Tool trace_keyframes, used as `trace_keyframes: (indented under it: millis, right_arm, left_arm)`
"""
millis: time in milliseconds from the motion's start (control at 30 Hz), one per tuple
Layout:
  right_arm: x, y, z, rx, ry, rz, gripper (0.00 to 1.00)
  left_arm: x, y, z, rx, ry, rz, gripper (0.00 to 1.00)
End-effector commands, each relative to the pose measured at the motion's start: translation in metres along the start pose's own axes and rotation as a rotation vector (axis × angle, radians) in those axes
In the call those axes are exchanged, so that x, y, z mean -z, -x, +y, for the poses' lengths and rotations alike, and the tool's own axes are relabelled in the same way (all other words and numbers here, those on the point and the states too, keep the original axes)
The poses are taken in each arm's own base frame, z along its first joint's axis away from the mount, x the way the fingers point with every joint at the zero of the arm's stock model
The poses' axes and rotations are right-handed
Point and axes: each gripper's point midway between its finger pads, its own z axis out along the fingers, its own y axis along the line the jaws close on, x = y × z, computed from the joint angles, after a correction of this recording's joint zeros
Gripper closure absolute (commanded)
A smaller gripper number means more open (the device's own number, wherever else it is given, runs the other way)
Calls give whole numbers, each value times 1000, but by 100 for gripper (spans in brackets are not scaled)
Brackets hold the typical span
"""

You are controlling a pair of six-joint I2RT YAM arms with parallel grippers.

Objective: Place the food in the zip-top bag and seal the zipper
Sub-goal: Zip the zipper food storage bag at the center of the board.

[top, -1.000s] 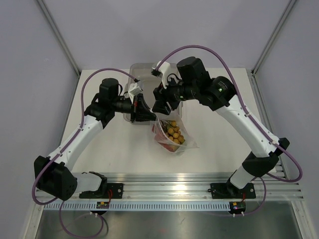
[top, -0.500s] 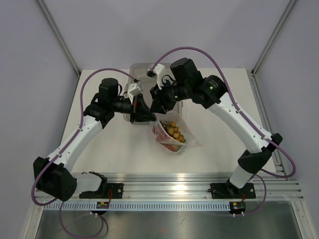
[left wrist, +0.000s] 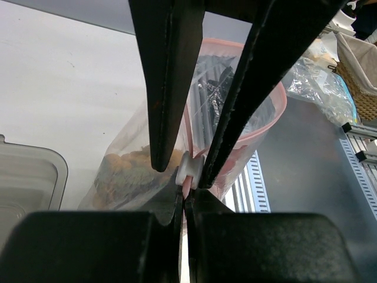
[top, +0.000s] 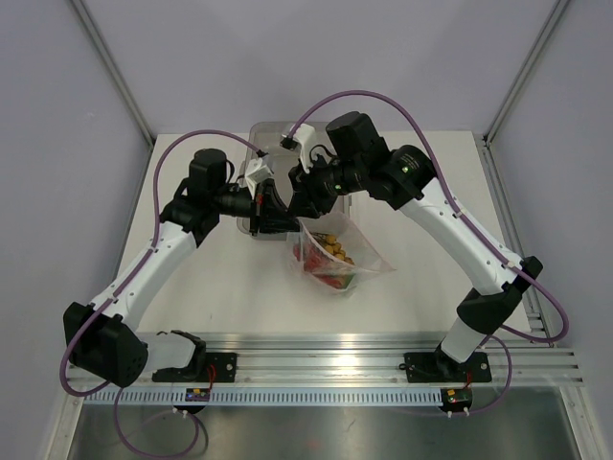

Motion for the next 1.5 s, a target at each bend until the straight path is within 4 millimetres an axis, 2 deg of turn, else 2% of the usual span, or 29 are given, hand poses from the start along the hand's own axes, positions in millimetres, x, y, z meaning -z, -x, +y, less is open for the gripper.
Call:
trace_keyframes:
  millis: [0,267,333,400,500,667,967,1467]
  right_arm:
    - [-4,8,12,16,47,-28,70]
    - [-5,4,13,7,28,-28,85]
    - [-7,2,9,2,3,-28,91]
    - [-10,0,-3,-28,-77,-33,100]
    - [-11,-3,-8,-38,-135,-30,100]
    - [-11,-7,-3,-37,-151,-37,100]
    - [-9,-25,-3,-68,-218,-12,100]
    - [13,-22,-7,-61,-285,-54,100]
  left_arm:
    - [4,27,-12,-99,-26,-35,100]
    - [5,27,-11,-101,-20,-38,100]
    - [5,26,-8,-95,-12,-37,100]
    - [5,23,-4,-81,-13,-35,100]
    - [5,20,-1,-65,-14,-31,100]
    - [8,15,7,-47,-5,-32,100]
    - [22,13,18,-4,51,-59,100]
    - [48,18,40,33,176,-118,100]
